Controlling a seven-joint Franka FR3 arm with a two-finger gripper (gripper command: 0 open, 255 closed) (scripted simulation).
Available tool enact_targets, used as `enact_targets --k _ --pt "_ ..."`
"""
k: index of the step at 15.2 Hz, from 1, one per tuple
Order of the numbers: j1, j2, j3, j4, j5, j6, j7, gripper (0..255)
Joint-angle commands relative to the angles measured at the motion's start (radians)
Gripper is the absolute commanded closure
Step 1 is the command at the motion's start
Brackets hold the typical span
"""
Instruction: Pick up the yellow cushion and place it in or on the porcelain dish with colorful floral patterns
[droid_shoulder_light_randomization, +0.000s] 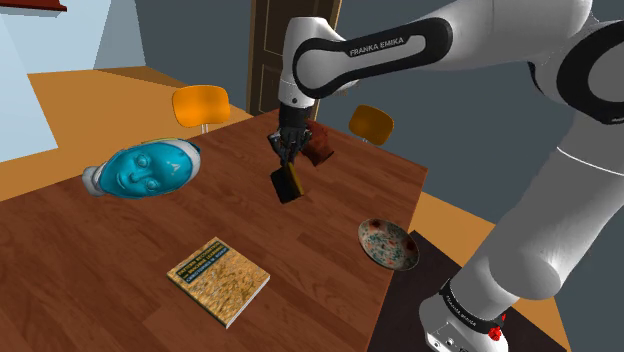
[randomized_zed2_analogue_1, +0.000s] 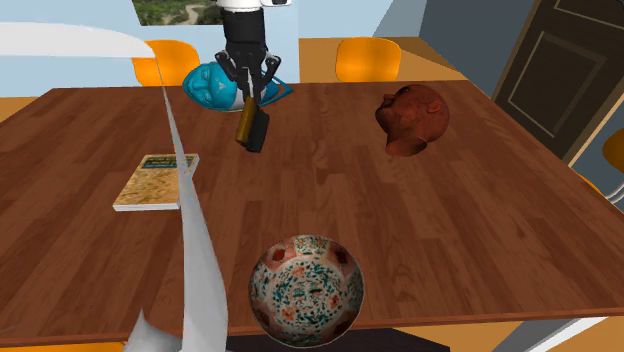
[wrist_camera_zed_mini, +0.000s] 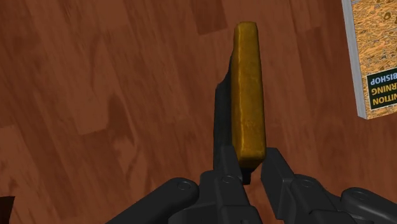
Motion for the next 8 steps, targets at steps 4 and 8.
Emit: enact_targets --k 4,8 --pt "-0.027 -0.198 -0.025 -0.215 0.054 0.021 -0.079 255" --pt "-0.038 -0.353 -0.06 -0.36 0.083 0.011 -0.144 255"
